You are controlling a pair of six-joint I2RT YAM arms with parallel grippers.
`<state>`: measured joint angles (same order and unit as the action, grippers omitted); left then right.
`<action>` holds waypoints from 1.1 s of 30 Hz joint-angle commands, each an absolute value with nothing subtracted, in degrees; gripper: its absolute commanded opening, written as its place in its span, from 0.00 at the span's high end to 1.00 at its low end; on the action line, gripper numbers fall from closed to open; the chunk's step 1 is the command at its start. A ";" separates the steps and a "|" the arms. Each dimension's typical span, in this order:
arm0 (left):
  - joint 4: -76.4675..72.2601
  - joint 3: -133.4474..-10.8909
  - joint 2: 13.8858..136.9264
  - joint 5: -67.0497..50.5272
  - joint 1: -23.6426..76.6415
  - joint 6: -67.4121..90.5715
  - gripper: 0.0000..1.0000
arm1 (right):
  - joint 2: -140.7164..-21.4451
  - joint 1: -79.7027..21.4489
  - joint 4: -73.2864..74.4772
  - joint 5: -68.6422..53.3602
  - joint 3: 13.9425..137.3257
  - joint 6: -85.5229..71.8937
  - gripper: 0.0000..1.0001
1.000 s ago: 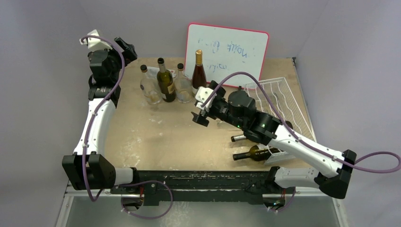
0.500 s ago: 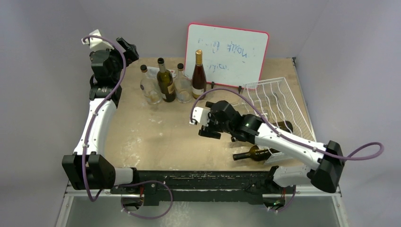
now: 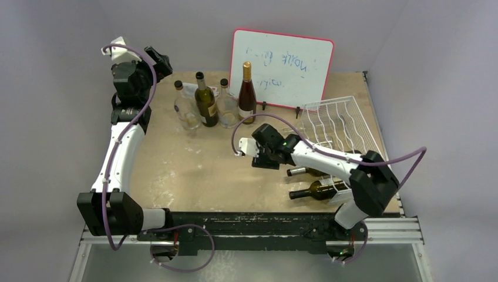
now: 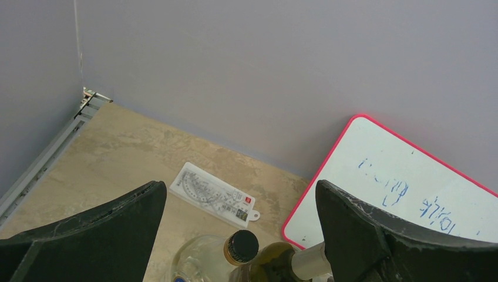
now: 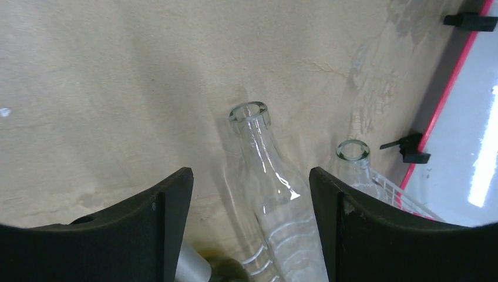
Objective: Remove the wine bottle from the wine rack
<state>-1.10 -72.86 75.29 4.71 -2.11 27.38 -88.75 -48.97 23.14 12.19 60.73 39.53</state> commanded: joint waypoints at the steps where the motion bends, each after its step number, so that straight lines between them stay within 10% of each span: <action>1: -3.52 -75.15 73.86 4.48 -2.20 26.76 0.02 | -93.61 -47.05 24.57 15.19 62.37 42.90 0.27; 33: -4.70 -75.05 74.56 1.76 -4.22 29.18 0.02 | -106.57 -44.48 19.49 17.94 65.20 51.69 0.36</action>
<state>-1.19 -72.86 75.29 2.74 -3.75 28.49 -104.77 -44.93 18.37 20.18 63.55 50.50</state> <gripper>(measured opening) 0.978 0.677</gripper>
